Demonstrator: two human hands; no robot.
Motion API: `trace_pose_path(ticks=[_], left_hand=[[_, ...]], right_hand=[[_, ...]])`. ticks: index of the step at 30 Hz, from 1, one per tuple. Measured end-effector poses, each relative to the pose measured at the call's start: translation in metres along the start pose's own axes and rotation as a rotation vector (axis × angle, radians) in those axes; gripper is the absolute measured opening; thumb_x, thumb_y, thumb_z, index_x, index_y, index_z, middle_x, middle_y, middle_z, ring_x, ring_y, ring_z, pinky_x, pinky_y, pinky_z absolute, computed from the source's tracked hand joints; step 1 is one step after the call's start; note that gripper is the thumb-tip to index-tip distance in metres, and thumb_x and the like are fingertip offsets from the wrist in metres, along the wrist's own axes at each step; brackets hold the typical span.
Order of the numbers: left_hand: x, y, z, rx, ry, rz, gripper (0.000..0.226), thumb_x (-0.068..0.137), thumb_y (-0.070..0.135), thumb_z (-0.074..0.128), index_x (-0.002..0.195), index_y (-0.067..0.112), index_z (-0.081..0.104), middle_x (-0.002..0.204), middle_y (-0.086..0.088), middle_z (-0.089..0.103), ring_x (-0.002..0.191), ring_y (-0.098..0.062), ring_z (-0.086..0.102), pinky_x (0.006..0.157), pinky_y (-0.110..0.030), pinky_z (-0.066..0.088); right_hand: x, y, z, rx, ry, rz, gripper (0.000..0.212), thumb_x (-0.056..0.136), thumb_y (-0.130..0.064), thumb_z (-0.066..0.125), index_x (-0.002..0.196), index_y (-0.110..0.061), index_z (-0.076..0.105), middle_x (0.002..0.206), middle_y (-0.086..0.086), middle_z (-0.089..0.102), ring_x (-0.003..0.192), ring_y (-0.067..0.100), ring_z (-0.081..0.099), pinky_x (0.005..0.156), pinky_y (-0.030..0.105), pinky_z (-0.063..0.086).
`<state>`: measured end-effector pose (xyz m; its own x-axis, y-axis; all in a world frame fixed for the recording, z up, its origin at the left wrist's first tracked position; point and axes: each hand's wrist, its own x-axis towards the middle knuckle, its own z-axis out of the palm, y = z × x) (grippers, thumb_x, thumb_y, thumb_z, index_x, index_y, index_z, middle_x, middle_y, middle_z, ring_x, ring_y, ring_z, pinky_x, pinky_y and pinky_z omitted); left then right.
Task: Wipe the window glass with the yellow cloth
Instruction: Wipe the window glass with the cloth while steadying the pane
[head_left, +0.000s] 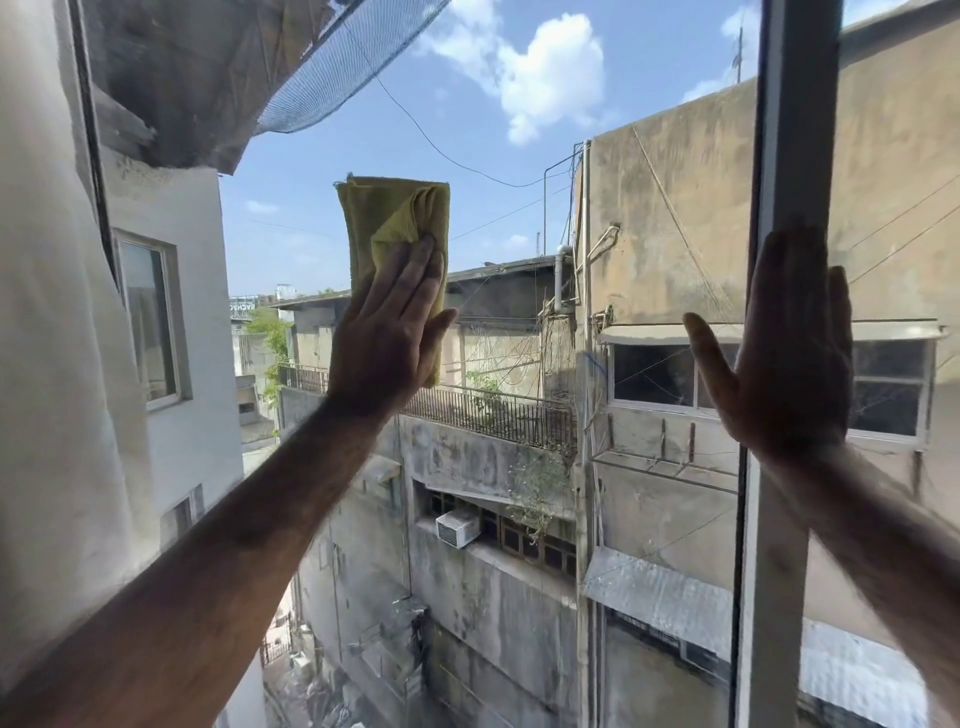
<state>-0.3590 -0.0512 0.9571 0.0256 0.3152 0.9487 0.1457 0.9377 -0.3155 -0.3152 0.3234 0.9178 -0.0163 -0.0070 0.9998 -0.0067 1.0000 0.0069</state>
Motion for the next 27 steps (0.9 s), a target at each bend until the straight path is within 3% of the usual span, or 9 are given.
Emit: trace_pose_path(ticks=[9,13,20,24,27], left_hand=[[-0.058,-0.009,-0.015,-0.032,-0.077,0.084,0.050,0.114,0.037,0.044,0.153,0.007,0.050,0.164,-0.008,0.047,0.154,-0.028,0.044,0.120,-0.052,0.047],[-0.027,-0.010,-0.011,-0.032,-0.058,0.068,0.047,0.114,0.033,0.043,0.152,0.007,0.052,0.164,-0.008,0.048,0.154,-0.027,0.043,0.120,-0.052,0.047],[0.039,-0.002,-0.001,-0.034,0.006,0.004,0.052,0.115,0.043,0.035,0.153,0.011,0.050,0.166,-0.005,0.046,0.156,-0.025,0.041,0.124,-0.050,0.042],[0.037,0.044,0.000,-0.177,0.003,-0.188,0.059,0.114,0.047,0.029,0.154,0.008,0.048,0.167,-0.008,0.042,0.159,-0.027,0.035,0.129,-0.051,0.034],[0.024,0.095,0.006,-0.242,-0.012,-0.043,0.057,0.113,0.047,0.033,0.155,0.011,0.048,0.166,-0.006,0.044,0.158,-0.027,0.037,0.129,-0.053,0.034]], right_hand=[[0.001,0.000,-0.002,0.022,-0.027,0.006,0.092,0.112,-0.067,0.027,0.173,-0.002,0.007,0.183,0.020,0.005,0.172,0.031,0.007,0.141,0.049,0.009],[0.001,-0.001,-0.001,0.008,-0.023,0.011,0.096,0.110,-0.071,0.027,0.173,-0.002,0.008,0.183,0.020,0.006,0.172,0.030,0.008,0.141,0.043,0.005],[0.001,-0.003,-0.003,-0.004,-0.026,0.005,0.095,0.111,-0.070,0.026,0.173,0.001,0.009,0.182,0.022,0.007,0.172,0.032,0.009,0.141,0.048,0.010],[0.002,-0.006,-0.006,0.004,-0.018,0.014,0.091,0.113,-0.066,0.025,0.173,0.001,0.011,0.182,0.023,0.009,0.172,0.033,0.011,0.141,0.049,0.012],[0.002,-0.007,-0.006,0.015,0.032,0.006,0.085,0.115,-0.060,0.025,0.171,0.003,0.016,0.180,0.025,0.016,0.170,0.036,0.016,0.140,0.051,0.017]])
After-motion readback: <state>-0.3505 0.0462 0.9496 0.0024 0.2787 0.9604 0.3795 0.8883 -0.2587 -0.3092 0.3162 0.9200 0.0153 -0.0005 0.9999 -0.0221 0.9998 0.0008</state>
